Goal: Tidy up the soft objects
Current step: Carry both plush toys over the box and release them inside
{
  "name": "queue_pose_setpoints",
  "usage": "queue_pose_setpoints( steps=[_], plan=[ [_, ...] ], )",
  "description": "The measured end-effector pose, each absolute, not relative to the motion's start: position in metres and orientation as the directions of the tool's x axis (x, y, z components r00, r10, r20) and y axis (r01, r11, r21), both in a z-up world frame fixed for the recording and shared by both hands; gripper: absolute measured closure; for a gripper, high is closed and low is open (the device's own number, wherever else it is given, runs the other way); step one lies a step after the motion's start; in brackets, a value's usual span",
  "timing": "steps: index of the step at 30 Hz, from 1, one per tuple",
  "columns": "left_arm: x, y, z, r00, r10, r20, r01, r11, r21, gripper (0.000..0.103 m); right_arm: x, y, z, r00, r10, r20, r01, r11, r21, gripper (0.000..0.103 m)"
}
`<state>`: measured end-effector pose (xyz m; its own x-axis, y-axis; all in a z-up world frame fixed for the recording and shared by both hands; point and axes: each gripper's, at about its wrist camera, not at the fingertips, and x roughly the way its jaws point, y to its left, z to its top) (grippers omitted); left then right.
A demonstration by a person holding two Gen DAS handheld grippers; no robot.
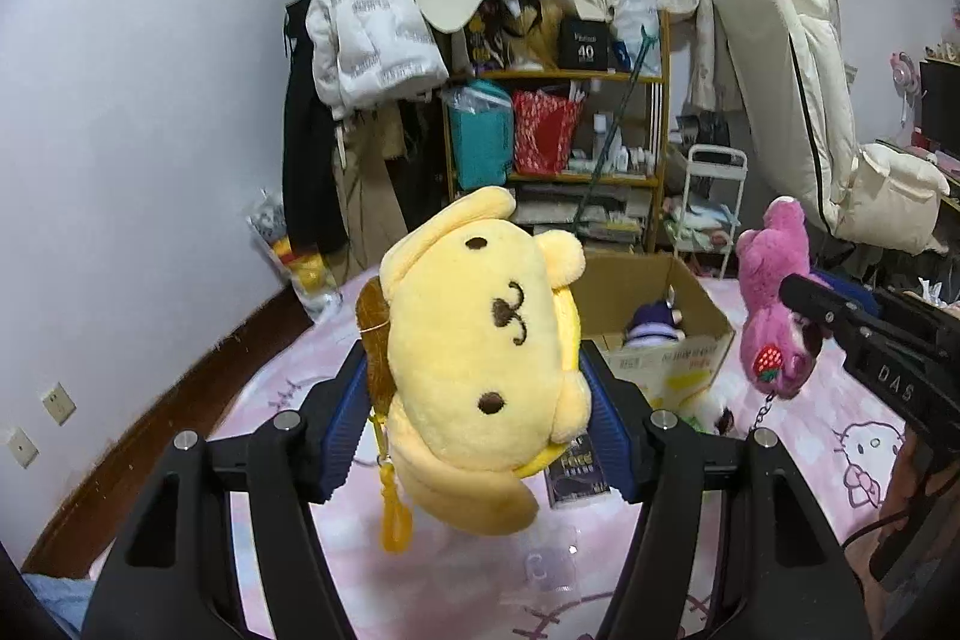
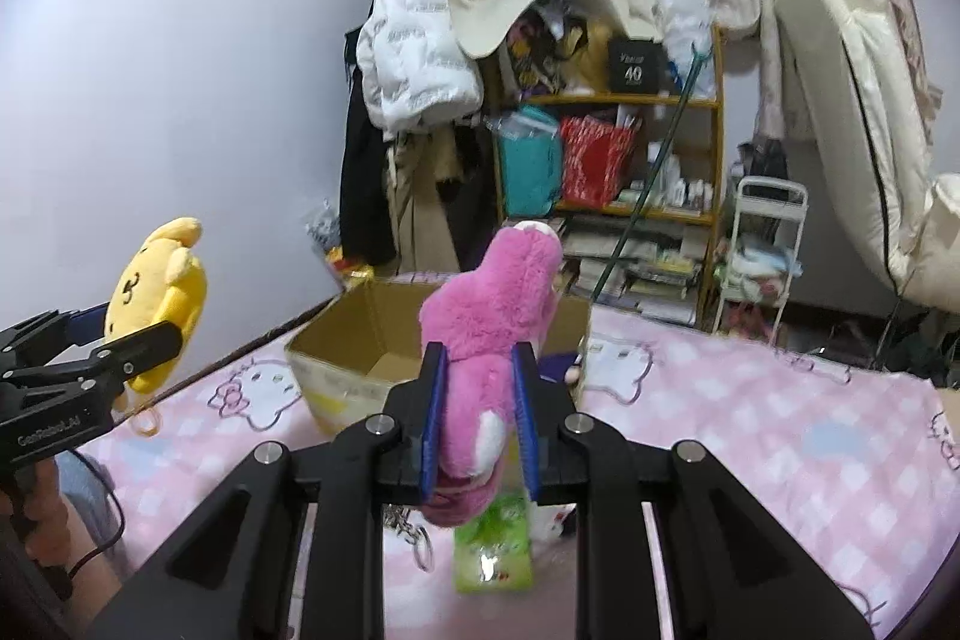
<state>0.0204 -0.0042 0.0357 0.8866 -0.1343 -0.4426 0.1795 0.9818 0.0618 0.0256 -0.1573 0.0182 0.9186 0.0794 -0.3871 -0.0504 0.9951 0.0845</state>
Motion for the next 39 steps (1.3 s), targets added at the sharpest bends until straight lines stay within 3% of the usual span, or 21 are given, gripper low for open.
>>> queue_pose_setpoints(
  steps=[11, 19, 30, 33, 39],
  plan=[
    [0.034, -0.016, 0.07, 0.924, -0.139, -0.355, 0.183, 0.979, 0.091, 0.039, 0.035, -0.17, 0.061, 0.957, 0.055, -0.284, -0.038, 0.997, 0.066, 0.081],
    [0.054, -0.017, 0.102, 0.936, -0.177, -0.303, 0.195, 0.98, 0.029, 0.039, 0.05, -0.18, 0.094, 0.974, 0.016, -0.225, -0.009, 1.0, 0.029, 0.081],
    [0.084, -0.034, 0.124, 0.959, -0.182, -0.218, 0.196, 0.979, 0.047, 0.038, 0.072, -0.185, 0.106, 0.985, 0.046, -0.166, -0.035, 0.997, 0.07, 0.081],
    [0.092, -0.038, 0.114, 0.96, -0.171, -0.222, 0.187, 0.981, 0.053, 0.037, 0.08, -0.185, 0.1, 0.983, 0.091, -0.158, -0.077, 0.993, 0.094, 0.08],
    [0.112, -0.039, 0.085, 0.937, -0.174, -0.302, 0.195, 0.98, 0.04, 0.037, 0.099, -0.169, 0.071, 0.97, 0.077, -0.23, -0.07, 0.997, 0.041, 0.08]
  ],
)
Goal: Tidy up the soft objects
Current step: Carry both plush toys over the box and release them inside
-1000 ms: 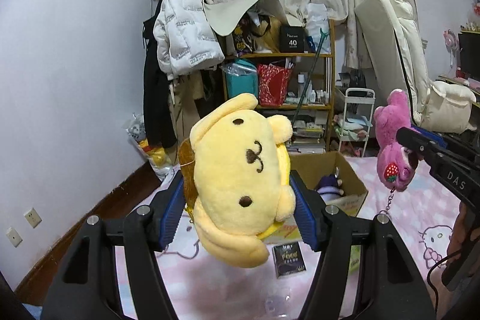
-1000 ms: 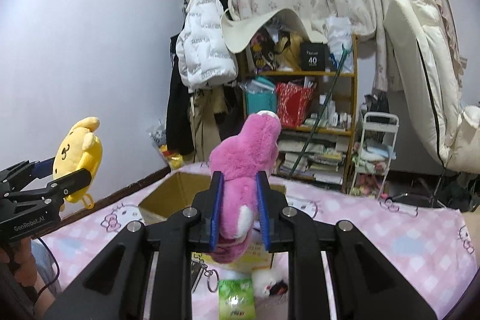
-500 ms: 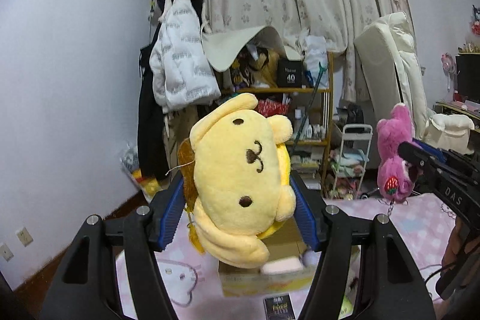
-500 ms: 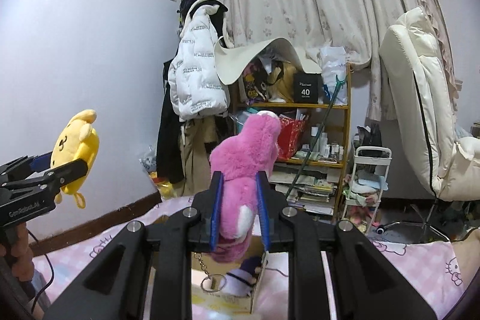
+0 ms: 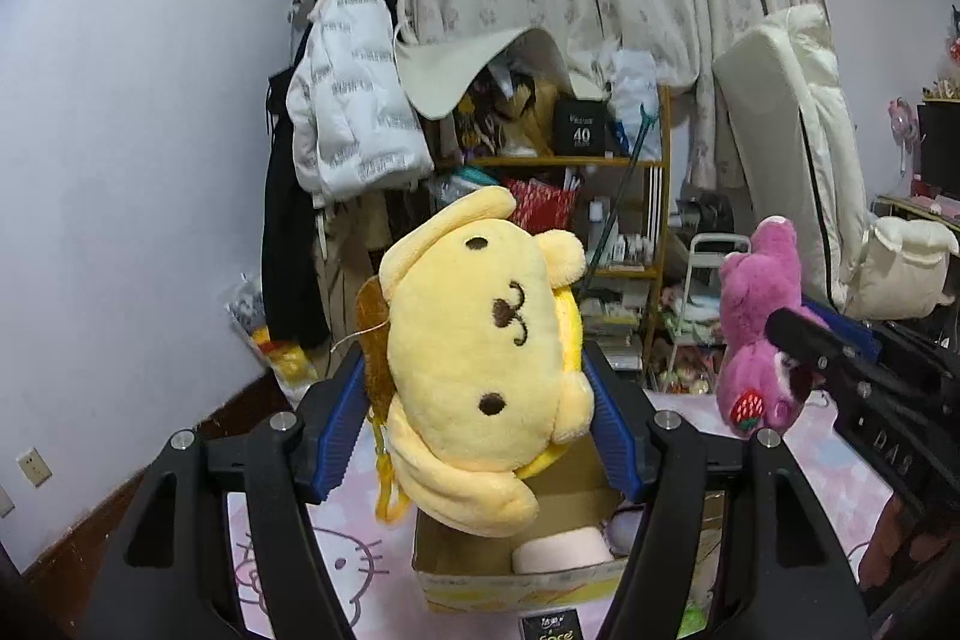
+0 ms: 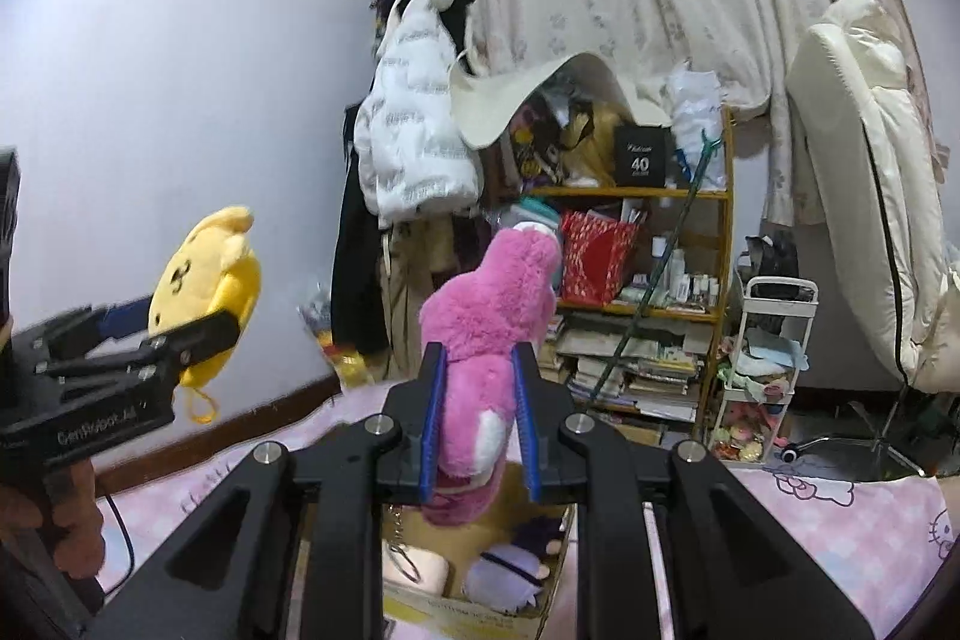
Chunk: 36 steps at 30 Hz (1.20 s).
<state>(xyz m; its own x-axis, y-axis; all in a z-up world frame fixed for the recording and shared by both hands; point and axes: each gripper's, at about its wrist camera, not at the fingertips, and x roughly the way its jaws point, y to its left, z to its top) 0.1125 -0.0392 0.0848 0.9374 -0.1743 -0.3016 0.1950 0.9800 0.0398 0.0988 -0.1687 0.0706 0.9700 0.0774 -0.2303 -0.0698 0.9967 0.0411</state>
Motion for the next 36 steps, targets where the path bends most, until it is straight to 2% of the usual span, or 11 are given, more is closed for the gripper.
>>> queue_pose_setpoints(
  steps=[7, 18, 21, 26, 32, 36],
  plan=[
    [0.133, -0.036, 0.051, 0.91, -0.161, -0.382, 0.19, 0.981, 0.041, 0.037, 0.116, -0.156, 0.036, 0.945, 0.091, -0.315, -0.093, 0.996, 0.01, 0.08],
    [0.153, -0.031, 0.015, 0.866, -0.171, -0.47, 0.192, 0.981, -0.004, 0.036, 0.126, -0.16, 0.011, 0.922, 0.13, -0.365, -0.112, 0.991, 0.069, 0.08],
    [0.156, -0.034, 0.01, 0.85, -0.181, -0.494, 0.21, 0.978, 0.003, 0.034, 0.13, -0.159, 0.006, 0.919, 0.093, -0.384, -0.087, 0.996, 0.032, 0.08],
    [0.159, -0.037, 0.0, 0.834, -0.2, -0.515, 0.235, 0.972, 0.004, 0.033, 0.137, -0.165, -0.005, 0.901, 0.1, -0.423, -0.081, 0.995, 0.063, 0.08],
    [0.161, -0.039, -0.003, 0.834, -0.188, -0.519, 0.233, 0.972, 0.023, 0.023, 0.138, -0.158, -0.008, 0.892, 0.069, -0.446, -0.076, 0.997, 0.002, 0.079],
    [0.161, -0.038, -0.003, 0.834, -0.179, -0.521, 0.222, 0.975, 0.021, 0.017, 0.142, -0.159, -0.014, 0.881, 0.07, -0.468, -0.071, 0.997, 0.016, 0.079]
  ],
)
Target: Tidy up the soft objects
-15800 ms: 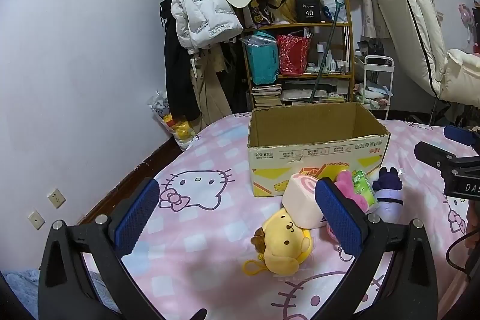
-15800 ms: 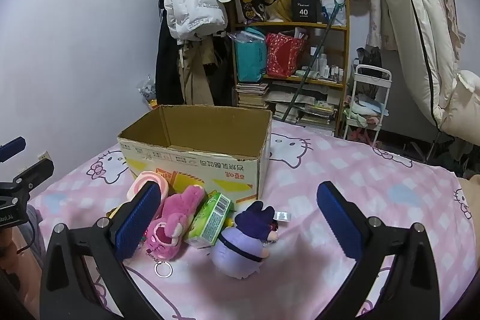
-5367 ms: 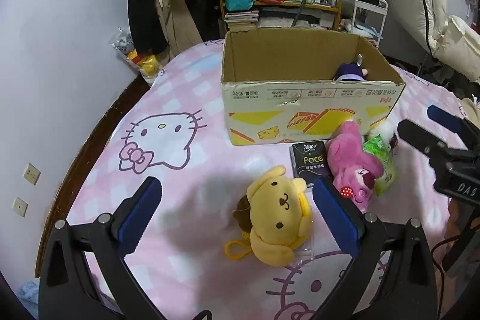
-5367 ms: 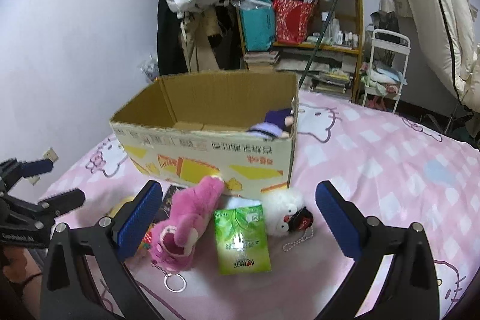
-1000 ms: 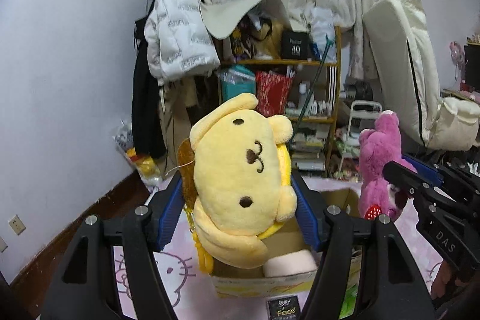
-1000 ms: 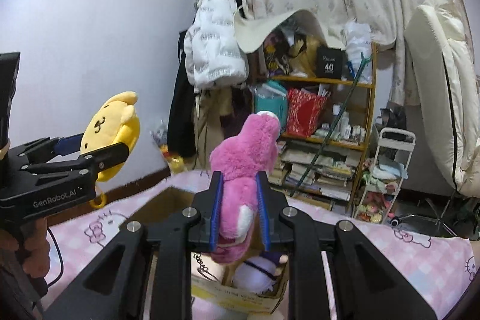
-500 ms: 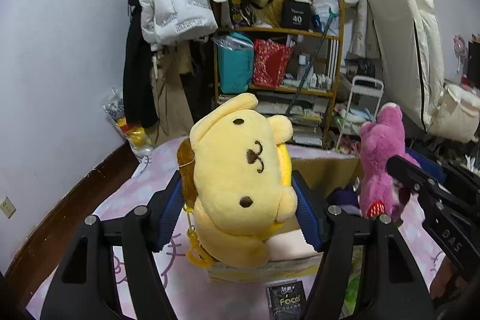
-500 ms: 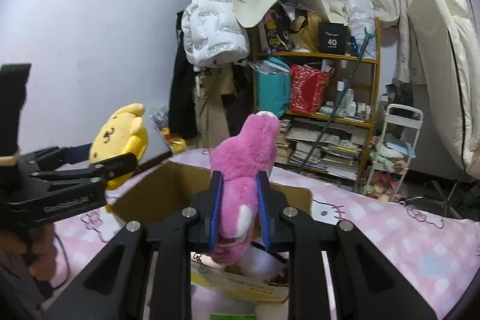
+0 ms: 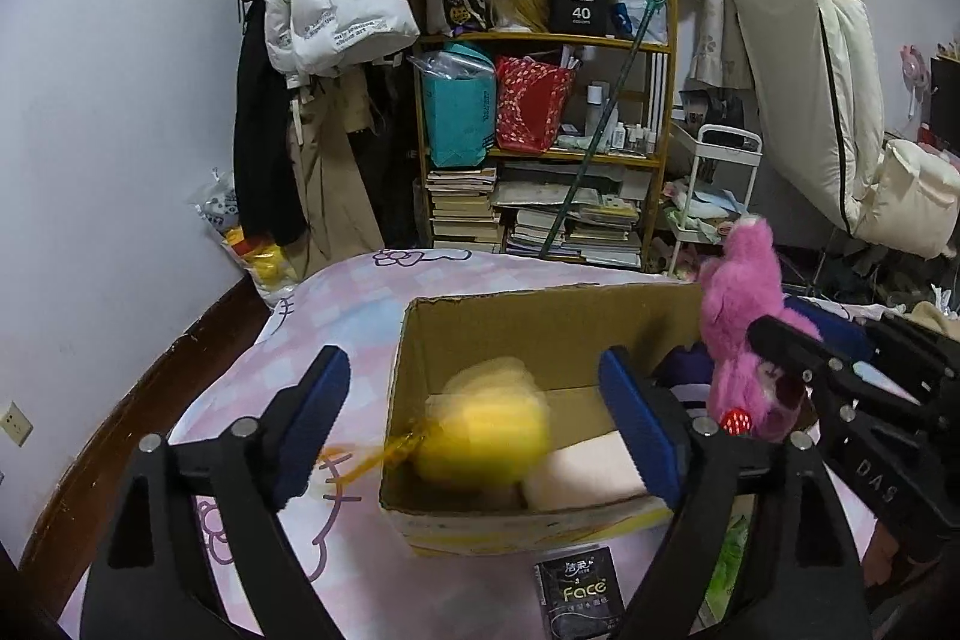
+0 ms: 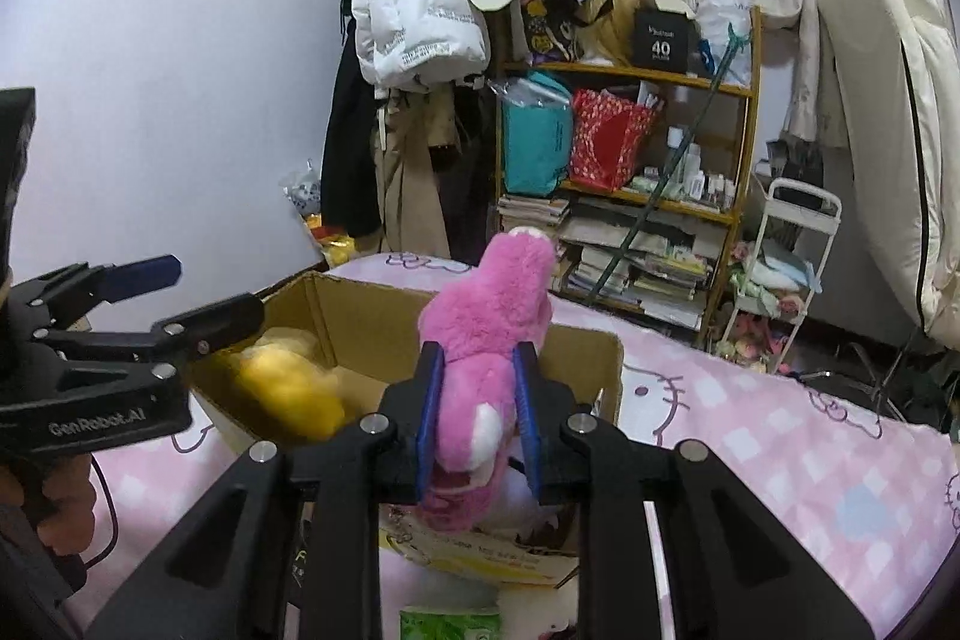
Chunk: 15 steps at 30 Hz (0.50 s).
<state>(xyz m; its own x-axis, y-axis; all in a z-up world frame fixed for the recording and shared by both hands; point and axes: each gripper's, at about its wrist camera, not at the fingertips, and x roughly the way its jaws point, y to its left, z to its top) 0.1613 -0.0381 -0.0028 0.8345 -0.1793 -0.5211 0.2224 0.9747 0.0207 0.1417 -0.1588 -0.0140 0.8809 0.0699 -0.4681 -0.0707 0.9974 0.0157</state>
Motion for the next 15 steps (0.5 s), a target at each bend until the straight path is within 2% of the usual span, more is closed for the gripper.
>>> queue_pose_setpoints(
  steps=[2, 7, 11, 13, 15],
  plan=[
    [0.16, -0.036, -0.003, 0.836, -0.171, -0.522, 0.213, 0.977, 0.021, 0.016, 0.142, -0.16, -0.015, 0.881, 0.073, -0.468, -0.074, 0.997, 0.017, 0.079],
    [0.157, -0.033, -0.003, 0.834, -0.114, -0.54, 0.168, 0.984, 0.052, 0.015, 0.14, -0.162, -0.011, 0.885, 0.064, -0.461, -0.064, 0.998, 0.016, 0.063],
    [0.15, -0.028, -0.002, 0.825, -0.109, -0.554, 0.161, 0.986, 0.047, 0.015, 0.136, -0.163, -0.007, 0.884, 0.075, -0.461, -0.075, 0.997, 0.017, 0.059],
    [0.144, -0.027, 0.003, 0.832, -0.088, -0.548, 0.15, 0.986, 0.07, 0.014, 0.132, -0.164, -0.004, 0.886, 0.077, -0.457, -0.076, 0.997, 0.02, 0.043],
    [0.136, -0.025, 0.01, 0.839, -0.087, -0.537, 0.15, 0.986, 0.075, 0.011, 0.126, -0.165, 0.0, 0.892, 0.084, -0.443, -0.08, 0.996, 0.029, 0.038]
  ],
)
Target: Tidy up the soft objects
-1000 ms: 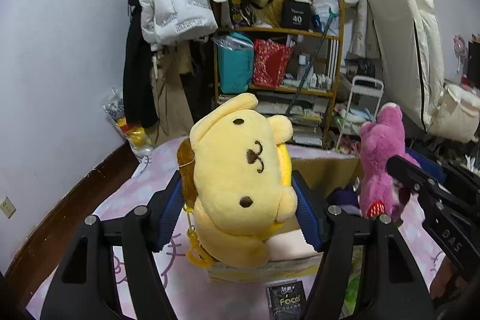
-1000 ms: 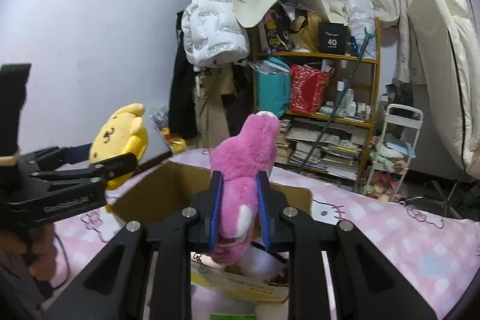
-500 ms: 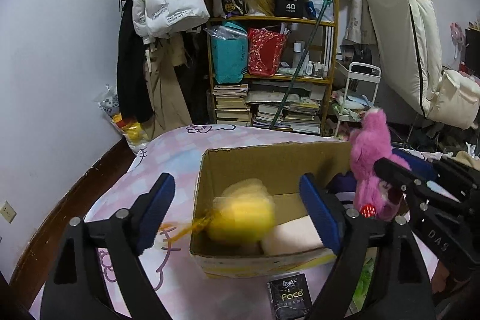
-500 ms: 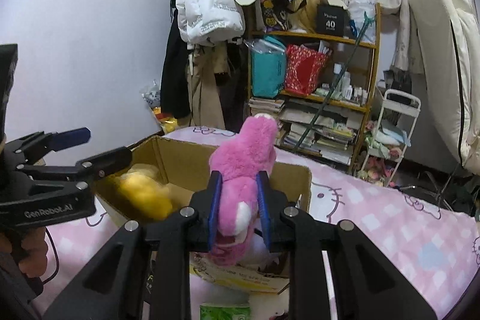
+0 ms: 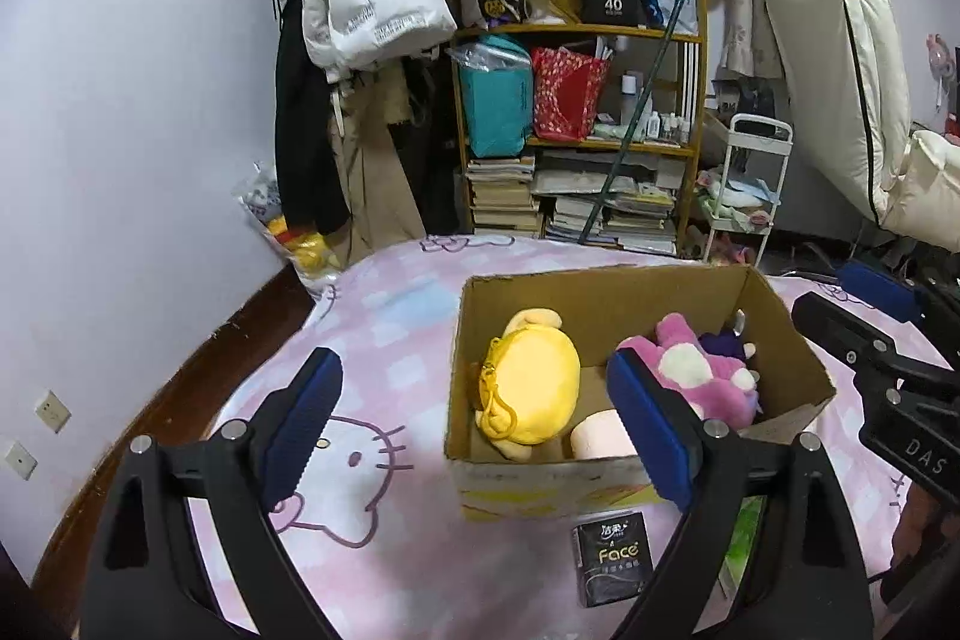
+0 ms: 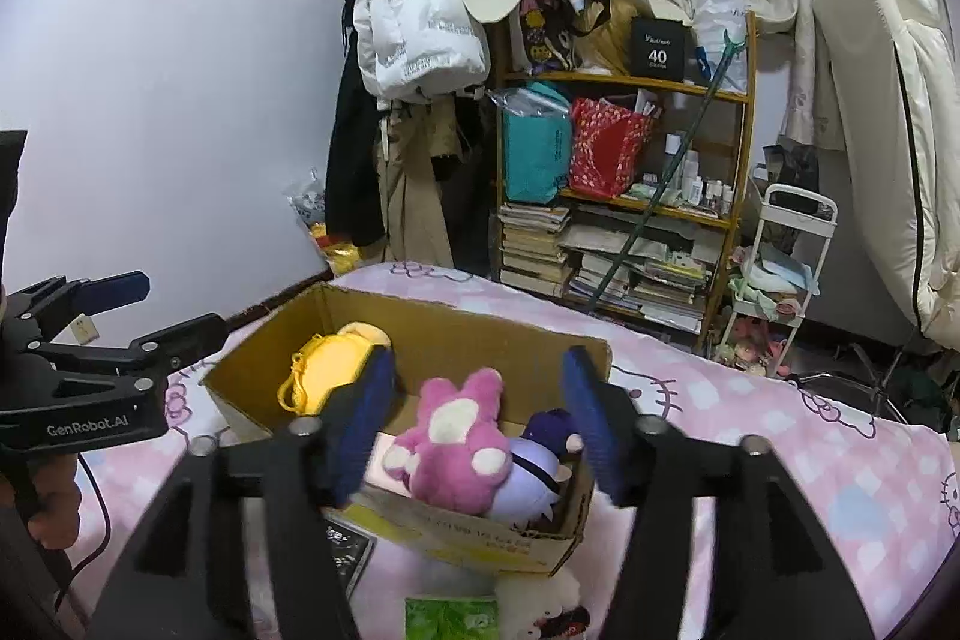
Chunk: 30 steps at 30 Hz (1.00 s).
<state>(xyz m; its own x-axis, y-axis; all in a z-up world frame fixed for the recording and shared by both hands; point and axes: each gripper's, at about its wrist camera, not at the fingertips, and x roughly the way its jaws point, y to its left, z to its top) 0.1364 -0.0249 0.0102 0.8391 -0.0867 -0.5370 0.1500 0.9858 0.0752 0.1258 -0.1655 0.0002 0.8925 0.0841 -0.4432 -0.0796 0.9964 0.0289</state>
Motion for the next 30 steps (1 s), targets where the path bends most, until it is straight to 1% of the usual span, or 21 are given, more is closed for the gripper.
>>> queue_pose_setpoints(
  steps=[1, 3, 4, 5, 7, 10, 12, 21, 24, 30],
  plan=[
    [0.133, -0.024, 0.013, 0.84, -0.088, -0.535, 0.149, 0.986, 0.073, 0.006, 0.123, -0.167, 0.002, 0.892, 0.09, -0.442, -0.083, 0.996, 0.035, 0.037],
    [0.126, -0.022, 0.017, 0.842, -0.097, -0.531, 0.156, 0.985, 0.068, 0.004, 0.121, -0.166, 0.004, 0.891, 0.1, -0.443, -0.089, 0.995, 0.044, 0.034],
    [0.123, -0.022, 0.017, 0.843, -0.097, -0.528, 0.157, 0.985, 0.069, 0.004, 0.116, -0.168, 0.007, 0.894, 0.114, -0.433, -0.099, 0.993, 0.058, 0.029],
    [0.12, -0.022, 0.017, 0.844, -0.094, -0.529, 0.155, 0.985, 0.073, 0.004, 0.113, -0.168, 0.009, 0.898, 0.112, -0.425, -0.096, 0.994, 0.059, 0.025],
    [0.113, -0.021, 0.013, 0.836, -0.087, -0.542, 0.154, 0.985, 0.08, 0.004, 0.105, -0.169, 0.014, 0.907, 0.103, -0.408, -0.087, 0.995, 0.056, 0.011],
    [0.107, -0.019, 0.008, 0.809, -0.096, -0.58, 0.168, 0.983, 0.072, 0.004, 0.092, -0.171, 0.02, 0.912, 0.104, -0.396, -0.081, 0.994, 0.076, 0.005],
    [0.102, -0.02, 0.007, 0.803, -0.098, -0.589, 0.173, 0.982, 0.073, 0.004, 0.085, -0.171, 0.025, 0.915, 0.089, -0.394, -0.066, 0.995, 0.073, 0.002],
    [0.074, -0.018, 0.016, 0.782, -0.099, -0.615, 0.194, 0.977, 0.09, 0.004, 0.056, -0.173, 0.036, 0.917, 0.058, -0.394, -0.046, 0.998, 0.04, 0.0],
    [0.066, -0.014, 0.018, 0.773, -0.095, -0.628, 0.185, 0.98, 0.08, 0.004, 0.049, -0.174, 0.038, 0.917, 0.067, -0.394, -0.046, 0.997, 0.061, 0.0],
    [0.057, -0.011, 0.01, 0.741, -0.07, -0.668, 0.182, 0.978, 0.1, 0.003, 0.04, -0.173, 0.036, 0.914, 0.076, -0.398, -0.051, 0.996, 0.071, 0.0]
  ],
)
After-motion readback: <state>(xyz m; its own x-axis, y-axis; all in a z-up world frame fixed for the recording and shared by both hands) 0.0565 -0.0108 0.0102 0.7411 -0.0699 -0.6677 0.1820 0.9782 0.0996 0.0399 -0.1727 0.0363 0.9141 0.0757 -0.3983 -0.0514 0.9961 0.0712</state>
